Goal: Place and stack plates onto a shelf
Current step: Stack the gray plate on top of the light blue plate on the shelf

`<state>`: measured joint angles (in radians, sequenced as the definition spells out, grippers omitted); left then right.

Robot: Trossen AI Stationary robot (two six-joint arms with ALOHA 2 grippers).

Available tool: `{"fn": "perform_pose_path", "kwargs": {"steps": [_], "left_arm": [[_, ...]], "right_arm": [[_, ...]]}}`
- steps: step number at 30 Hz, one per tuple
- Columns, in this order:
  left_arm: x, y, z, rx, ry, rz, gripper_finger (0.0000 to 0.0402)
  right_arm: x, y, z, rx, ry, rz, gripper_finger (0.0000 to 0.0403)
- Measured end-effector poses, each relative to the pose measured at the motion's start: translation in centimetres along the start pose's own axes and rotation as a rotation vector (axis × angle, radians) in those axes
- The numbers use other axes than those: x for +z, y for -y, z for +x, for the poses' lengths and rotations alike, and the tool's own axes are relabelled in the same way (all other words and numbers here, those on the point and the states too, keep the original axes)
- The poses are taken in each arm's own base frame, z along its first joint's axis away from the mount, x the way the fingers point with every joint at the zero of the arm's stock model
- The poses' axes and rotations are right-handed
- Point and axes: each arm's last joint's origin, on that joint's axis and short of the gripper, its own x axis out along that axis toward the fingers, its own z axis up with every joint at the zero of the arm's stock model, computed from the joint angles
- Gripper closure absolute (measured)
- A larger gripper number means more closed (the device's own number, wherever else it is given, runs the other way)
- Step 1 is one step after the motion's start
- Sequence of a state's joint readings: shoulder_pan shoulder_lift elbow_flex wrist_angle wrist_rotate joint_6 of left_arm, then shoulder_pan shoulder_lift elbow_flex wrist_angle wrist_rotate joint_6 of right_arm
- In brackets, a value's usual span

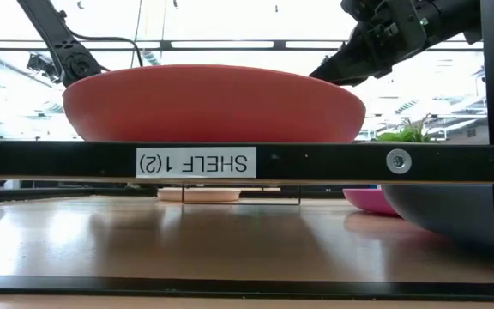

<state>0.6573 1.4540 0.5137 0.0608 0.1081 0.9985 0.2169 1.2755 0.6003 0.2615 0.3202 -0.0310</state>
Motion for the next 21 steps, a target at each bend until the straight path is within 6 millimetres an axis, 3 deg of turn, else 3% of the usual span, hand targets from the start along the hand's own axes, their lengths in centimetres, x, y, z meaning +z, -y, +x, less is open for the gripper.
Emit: {"fn": "perform_pose_path", "kwargs": {"steps": [6,21], "left_arm": [[-0.2,0.2,0.4,-0.016,-0.023,-0.047,0.0251],[-0.4,1.1,0.3,-0.084,-0.070,-0.037,0.0316]], "right_arm": [[0.0,-0.3,-0.1,0.013,0.003,0.000,0.0272],[0.0,-0.8,-0.3,0.008,0.001,-0.013,0.0272]]}}
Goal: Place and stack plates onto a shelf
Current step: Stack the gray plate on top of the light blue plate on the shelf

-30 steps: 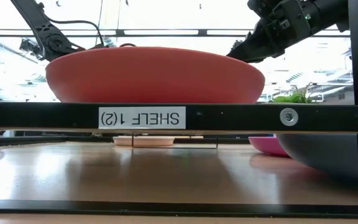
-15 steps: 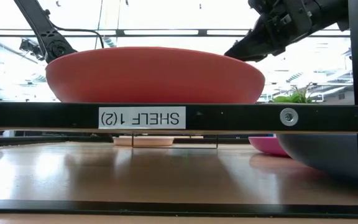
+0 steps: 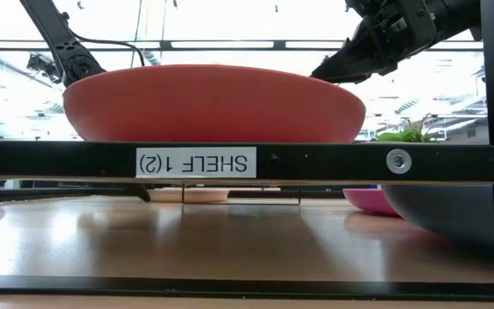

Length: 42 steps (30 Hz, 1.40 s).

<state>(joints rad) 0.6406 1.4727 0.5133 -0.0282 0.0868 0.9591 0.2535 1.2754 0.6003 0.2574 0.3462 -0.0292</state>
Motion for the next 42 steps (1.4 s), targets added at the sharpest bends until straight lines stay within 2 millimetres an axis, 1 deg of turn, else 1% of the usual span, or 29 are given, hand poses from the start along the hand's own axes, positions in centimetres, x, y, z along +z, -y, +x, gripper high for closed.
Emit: {"fn": "perform_pose_path", "kwargs": {"steps": [3,7,11,14,18,23,26,28,31,34,42], "left_arm": [[0.0,0.2,0.0,-0.009,-0.011,0.008,0.0338],[0.2,0.4,0.0,-0.011,-0.027,0.009,0.0385],[0.6,0.6,-0.4,0.001,-0.047,-0.025,0.0386],[1.4,0.1,-1.6,0.015,-0.044,-0.050,0.0387],[2.7,-1.1,-4.1,0.073,-0.039,-0.097,0.0387],[4.6,-2.7,-8.6,0.209,0.019,-0.171,0.0387],[6.0,-3.4,-11.8,0.294,0.139,-0.225,0.0387],[7.1,-3.4,-14.0,0.314,0.250,-0.241,0.0386],[8.6,-2.6,-16.6,0.295,0.402,-0.210,0.0386],[9.8,-1.1,-18.4,0.258,0.514,-0.145,0.0387],[13.0,4.2,-19.6,0.064,0.666,0.054,0.0386]], "right_arm": [[0.0,0.0,0.0,0.000,-0.001,-0.002,0.0272],[0.0,0.0,0.0,0.000,-0.002,-0.008,0.0272],[-0.1,0.0,0.0,0.000,-0.011,-0.013,0.0272],[-0.1,0.0,0.0,0.000,-0.012,-0.028,0.0272],[-0.1,0.0,0.0,-0.001,-0.013,-0.036,0.0272],[-0.2,0.0,0.0,-0.003,-0.023,-0.044,0.0272],[-0.2,0.1,-0.1,-0.006,-0.027,-0.048,0.0272],[-0.2,0.1,-0.2,-0.016,-0.029,-0.052,0.0272],[-0.3,0.2,-0.4,-0.029,-0.047,-0.054,0.0272],[-0.3,0.4,-0.9,-0.035,-0.060,-0.038,0.0272],[0.1,0.7,-3.1,-0.046,-0.087,0.001,0.0272]]}}
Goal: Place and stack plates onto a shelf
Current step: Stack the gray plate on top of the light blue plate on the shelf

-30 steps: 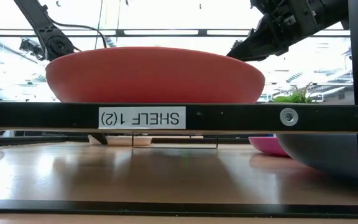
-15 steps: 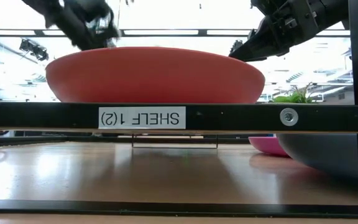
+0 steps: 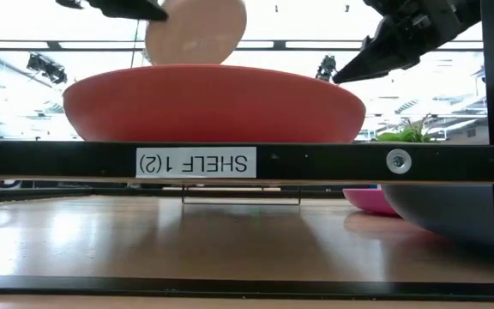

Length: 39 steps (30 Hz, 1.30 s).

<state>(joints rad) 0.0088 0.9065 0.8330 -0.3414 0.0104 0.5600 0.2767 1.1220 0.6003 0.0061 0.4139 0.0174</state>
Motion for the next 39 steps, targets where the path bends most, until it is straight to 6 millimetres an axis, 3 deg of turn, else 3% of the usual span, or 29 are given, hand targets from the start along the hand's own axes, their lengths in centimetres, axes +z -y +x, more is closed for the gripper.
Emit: {"fn": "perform_pose_path", "kwargs": {"steps": [6,12,17,21,28,39], "left_arm": [[1.8,2.9,0.0,-0.104,0.074,0.016,0.0385],[2.9,4.2,-0.3,-0.123,0.133,0.008,0.0385],[2.2,5.0,1.7,-0.089,0.002,-0.179,0.0385],[1.9,5.9,3.3,-0.168,-0.059,-0.255,0.0387],[1.2,8.1,6.2,-0.252,-0.143,-0.125,0.0387],[-0.2,8.3,10.3,-0.177,-0.190,0.180,0.0385]], "right_arm": [[-0.3,0.4,-1.6,-0.031,-0.036,0.028,0.0272],[-0.2,0.7,-3.4,-0.027,-0.028,0.062,0.0272],[-0.3,0.6,-3.6,-0.020,-0.037,0.073,0.0272],[-0.3,0.5,-3.5,-0.014,-0.032,0.077,0.0272],[-0.2,0.4,-3.4,-0.015,-0.023,0.081,0.0272],[-0.3,-0.3,-2.2,-0.011,-0.031,0.070,0.0272]]}}
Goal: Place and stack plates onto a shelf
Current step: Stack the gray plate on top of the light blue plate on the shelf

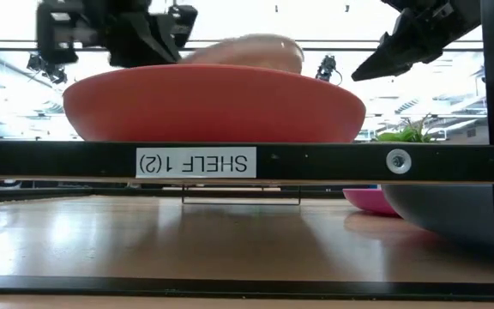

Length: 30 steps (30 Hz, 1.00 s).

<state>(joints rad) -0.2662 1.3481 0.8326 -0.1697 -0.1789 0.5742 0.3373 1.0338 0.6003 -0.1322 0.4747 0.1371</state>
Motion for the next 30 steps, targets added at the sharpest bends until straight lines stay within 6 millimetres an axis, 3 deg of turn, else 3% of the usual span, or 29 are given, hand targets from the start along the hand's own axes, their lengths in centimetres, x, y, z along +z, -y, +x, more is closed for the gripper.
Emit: {"fn": "perform_pose_path", "kwargs": {"steps": [5,12,23,27,30], "left_arm": [[-1.3,-0.2,2.1,-0.006,-0.085,0.027,0.0385],[-2.2,-0.6,3.5,0.057,-0.166,0.052,0.0373],[-2.4,-1.5,3.2,0.088,-0.173,-0.031,0.0257],[-1.3,-1.9,2.2,0.137,-0.115,-0.052,0.0246],[-1.5,-2.2,1.6,0.143,-0.119,-0.135,0.0252]], "right_arm": [[0.2,-0.5,0.3,0.014,0.022,0.003,0.0272],[-0.1,-1.3,1.0,0.028,0.013,-0.016,0.0272],[-0.3,-2.3,2.6,0.038,0.025,-0.016,0.0272],[-0.7,-3.2,4.5,0.036,0.043,-0.062,0.0272],[-0.7,-3.1,6.0,-0.005,0.078,-0.104,0.0272]]}}
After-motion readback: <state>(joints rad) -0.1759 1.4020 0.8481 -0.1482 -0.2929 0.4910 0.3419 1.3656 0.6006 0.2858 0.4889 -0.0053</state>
